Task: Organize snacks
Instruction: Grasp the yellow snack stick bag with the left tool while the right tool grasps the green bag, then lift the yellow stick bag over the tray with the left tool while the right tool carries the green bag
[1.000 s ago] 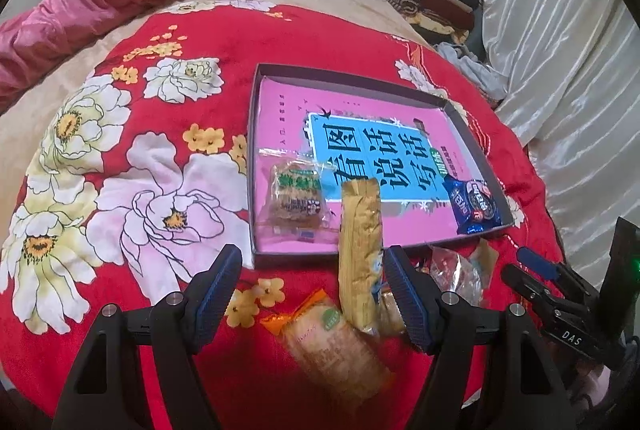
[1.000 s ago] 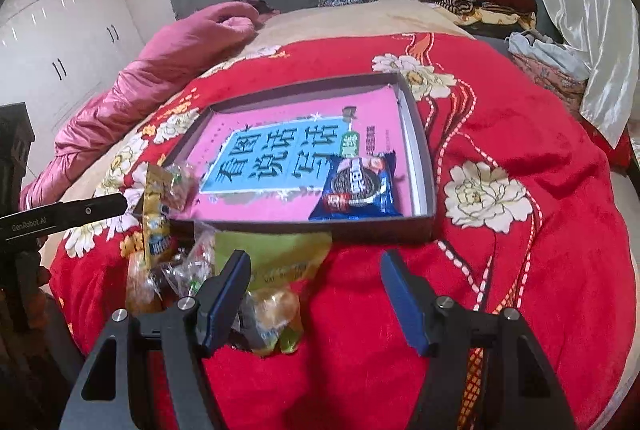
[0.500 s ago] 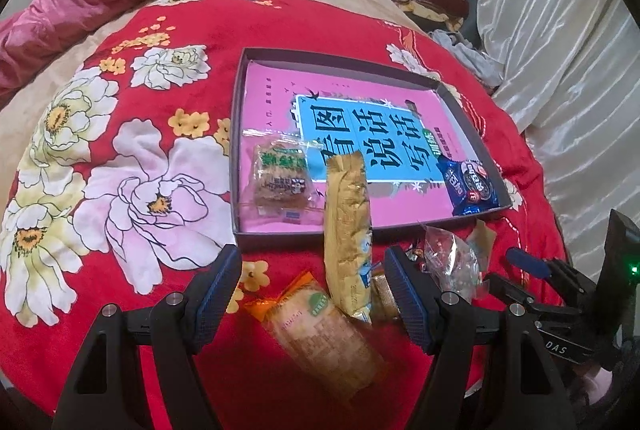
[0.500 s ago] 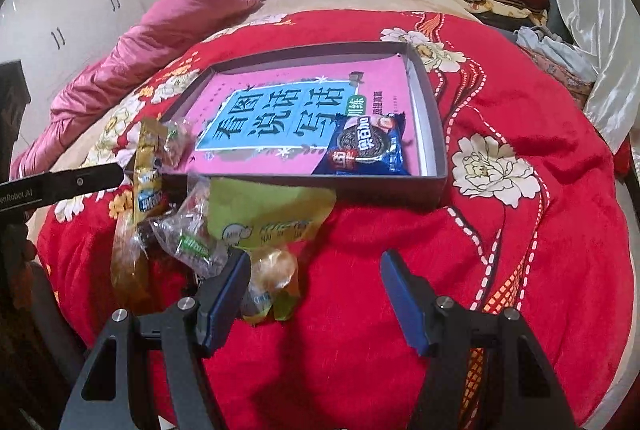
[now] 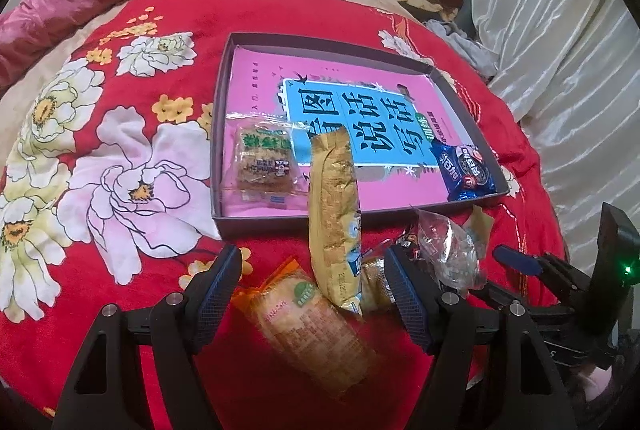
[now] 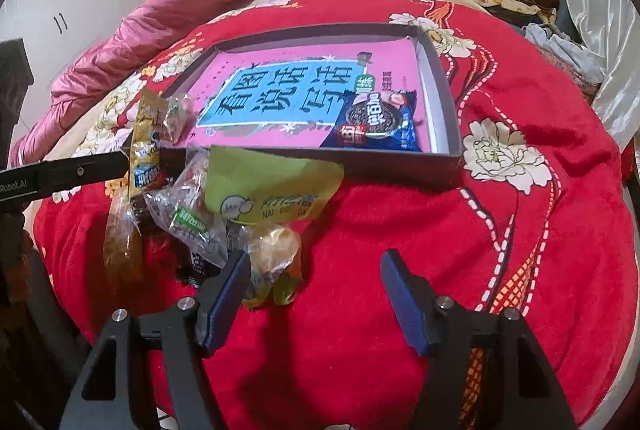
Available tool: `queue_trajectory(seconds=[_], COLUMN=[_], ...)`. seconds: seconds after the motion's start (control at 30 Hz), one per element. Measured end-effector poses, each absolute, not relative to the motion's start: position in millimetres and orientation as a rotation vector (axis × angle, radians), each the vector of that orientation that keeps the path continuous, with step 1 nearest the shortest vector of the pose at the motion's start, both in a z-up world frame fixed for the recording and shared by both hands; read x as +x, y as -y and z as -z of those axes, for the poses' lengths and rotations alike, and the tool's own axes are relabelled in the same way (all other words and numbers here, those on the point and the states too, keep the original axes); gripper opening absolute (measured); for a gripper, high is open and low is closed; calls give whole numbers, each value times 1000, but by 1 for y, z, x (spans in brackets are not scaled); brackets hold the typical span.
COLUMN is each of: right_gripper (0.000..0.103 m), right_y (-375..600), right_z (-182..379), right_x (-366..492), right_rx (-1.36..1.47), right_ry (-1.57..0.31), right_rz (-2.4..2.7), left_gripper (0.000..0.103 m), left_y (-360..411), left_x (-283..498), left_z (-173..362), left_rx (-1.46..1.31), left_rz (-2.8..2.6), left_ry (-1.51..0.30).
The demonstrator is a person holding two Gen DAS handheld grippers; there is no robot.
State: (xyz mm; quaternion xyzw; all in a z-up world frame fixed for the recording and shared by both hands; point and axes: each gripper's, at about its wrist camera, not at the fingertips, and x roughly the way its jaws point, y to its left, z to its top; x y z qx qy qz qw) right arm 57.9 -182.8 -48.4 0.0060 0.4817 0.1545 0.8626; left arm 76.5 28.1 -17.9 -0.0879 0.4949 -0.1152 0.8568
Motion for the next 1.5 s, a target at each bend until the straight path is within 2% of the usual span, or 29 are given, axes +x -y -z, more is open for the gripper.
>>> queue_trajectory(seconds=[0.63,0.7,0.8,0.9,0.97,1.03,1.27,1.3,1.5], right_gripper=[64,50,48,35,34,34,34,34,34], right_y=[164,164,163,165,166,166,176,177,179], right_z=[60,63,70,64,58,57,45,43,34], right_x=[74,79,83,81,78,76,72,71,68], right_rx=[-49,-52,-73,-57,-63,-66,-24,-19,-12], right_ry=[-983,-994,-1009,-985,-963,-962,-927,-921,-892], right_rz=[-362,-347,-335,-350,-354,-354,-333,-330,-335], left_gripper=[75,75,75,75,71,61,37,31,26], left_y=[-22,-22,-21,-18,-18,-16,-16,-18,-23], left_x=[90,92,94,96,97,100,106,107,107], left_z=[36,37,39,39,39,41,54,55,56], left_rx=[-211,-219,-231,-229,-234,-233,-262,-274,-310], left_rz=[235,234,237,240,244,249,256,257,275], left_ry=[-1079,-1078,-1080,-1077,-1078,-1084,-1117,-1117,-1112])
